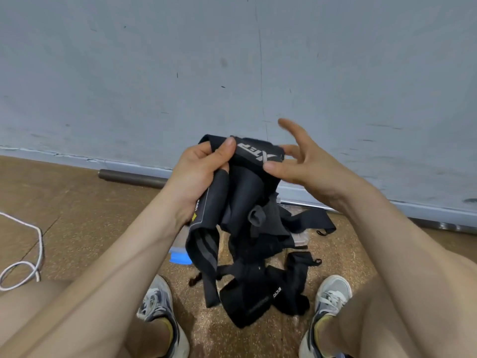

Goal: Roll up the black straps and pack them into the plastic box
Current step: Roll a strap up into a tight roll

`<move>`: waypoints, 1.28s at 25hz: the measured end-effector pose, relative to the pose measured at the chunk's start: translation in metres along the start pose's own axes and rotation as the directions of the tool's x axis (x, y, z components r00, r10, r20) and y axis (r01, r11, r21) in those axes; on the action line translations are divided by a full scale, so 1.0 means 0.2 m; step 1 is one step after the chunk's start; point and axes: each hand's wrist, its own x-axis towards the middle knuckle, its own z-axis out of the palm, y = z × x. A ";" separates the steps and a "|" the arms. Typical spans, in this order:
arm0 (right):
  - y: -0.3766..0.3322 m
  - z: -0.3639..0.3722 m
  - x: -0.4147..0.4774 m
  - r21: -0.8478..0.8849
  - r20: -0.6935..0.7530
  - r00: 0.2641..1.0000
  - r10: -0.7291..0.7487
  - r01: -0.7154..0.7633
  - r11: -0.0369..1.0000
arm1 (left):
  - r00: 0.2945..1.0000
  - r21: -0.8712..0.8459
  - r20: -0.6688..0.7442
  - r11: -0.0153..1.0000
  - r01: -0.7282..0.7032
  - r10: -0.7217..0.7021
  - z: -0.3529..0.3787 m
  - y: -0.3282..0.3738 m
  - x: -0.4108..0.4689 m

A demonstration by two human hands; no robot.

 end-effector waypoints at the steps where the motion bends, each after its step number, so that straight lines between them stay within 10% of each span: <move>1: 0.01 0.01 0.00 0.014 0.034 0.998 0.050 -0.051 0.999 | 1.000 -0.028 0.001 1.000 -0.002 0.002 0.01 0.00 0.01; 5: 0.05 0.02 0.01 -0.051 -0.261 0.964 0.049 -0.065 0.997 | 0.999 -0.070 -0.020 0.997 0.028 -0.029 0.03 -0.03 0.04; 10: 0.06 -0.01 -0.03 -0.143 0.082 0.982 0.168 -0.155 0.977 | 0.994 -0.179 -0.021 0.979 0.098 -0.103 0.03 -0.04 0.08; 17: 0.17 -0.08 -0.03 -0.355 0.040 0.944 0.326 -0.292 0.888 | 0.985 -0.089 -0.161 0.993 -0.077 0.062 0.14 -0.02 0.07; 22: 0.29 -0.20 -0.06 -0.711 -0.267 0.903 0.336 -0.420 0.564 | 0.958 -0.153 -0.228 0.965 -0.212 0.174 0.02 0.14 0.17; 27: 0.25 -0.25 -0.06 -0.553 -0.417 0.865 0.280 -0.486 0.677 | 0.969 -0.185 -0.230 0.973 -0.136 0.092 0.02 0.14 0.16; 32: 0.11 -0.36 -0.09 -0.204 -0.579 0.796 0.174 -0.348 0.915 | 0.961 0.228 -0.241 0.970 -0.080 0.136 0.19 0.09 0.10</move>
